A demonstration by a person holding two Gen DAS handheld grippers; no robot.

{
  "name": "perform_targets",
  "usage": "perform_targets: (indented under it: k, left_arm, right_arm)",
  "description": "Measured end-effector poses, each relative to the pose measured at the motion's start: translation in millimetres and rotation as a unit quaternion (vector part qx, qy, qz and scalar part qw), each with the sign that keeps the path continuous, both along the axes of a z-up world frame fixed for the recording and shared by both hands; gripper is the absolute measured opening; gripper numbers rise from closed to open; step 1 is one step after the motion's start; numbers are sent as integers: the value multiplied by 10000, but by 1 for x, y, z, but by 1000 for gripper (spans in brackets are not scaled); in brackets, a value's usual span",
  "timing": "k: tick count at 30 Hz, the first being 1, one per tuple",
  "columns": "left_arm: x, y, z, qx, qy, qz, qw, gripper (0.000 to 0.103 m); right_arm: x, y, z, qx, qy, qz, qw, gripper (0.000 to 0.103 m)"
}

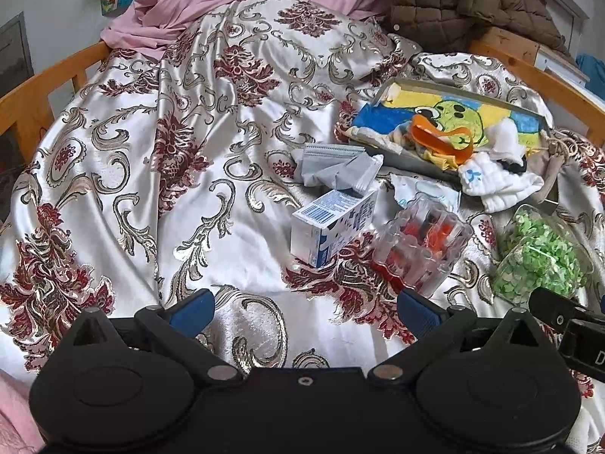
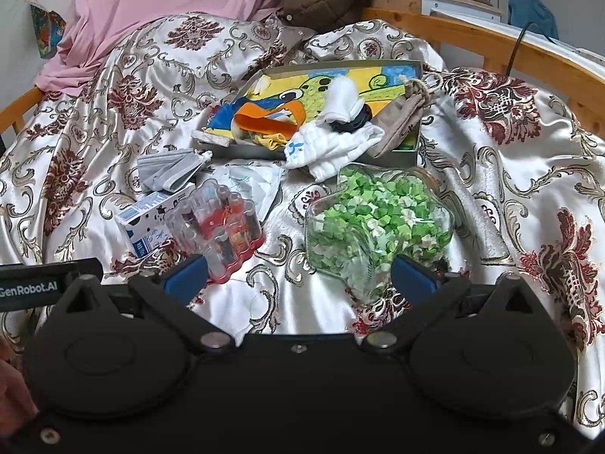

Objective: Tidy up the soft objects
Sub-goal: 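Move both open tools back over the scattered items on the bed, then close the left tool on the grey folded cloth while the right grasps the white tissue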

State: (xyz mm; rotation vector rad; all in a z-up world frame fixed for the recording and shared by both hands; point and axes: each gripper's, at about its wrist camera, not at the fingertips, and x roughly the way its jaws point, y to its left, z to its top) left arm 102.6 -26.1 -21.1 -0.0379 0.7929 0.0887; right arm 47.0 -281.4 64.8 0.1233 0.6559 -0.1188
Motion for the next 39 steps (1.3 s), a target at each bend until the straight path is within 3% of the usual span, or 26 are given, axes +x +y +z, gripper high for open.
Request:
perform_targets:
  k: [20,26,30,35,39]
  left_arm:
    - [27,16,8,-310,543,161,9979,102]
    - [54,23,11,-210,617,120,9978,102]
    - [77,32,16,-246,448,44,9987,102]
    - [115,45,16,-422,369,-263,9981,102]
    - [141,56,5,-789,422,-417,9951,102]
  right_arm:
    - [22,-4,-5,445,242,200,9985,103]
    - [52,-9,-2,592,221,270,9976,102]
    - [74,-12,5,501,45,477,9976,103]
    - [112,-18,12,-75,-178,511,9985,103]
    - [138,-31,12,194,-102,549,9982,103]
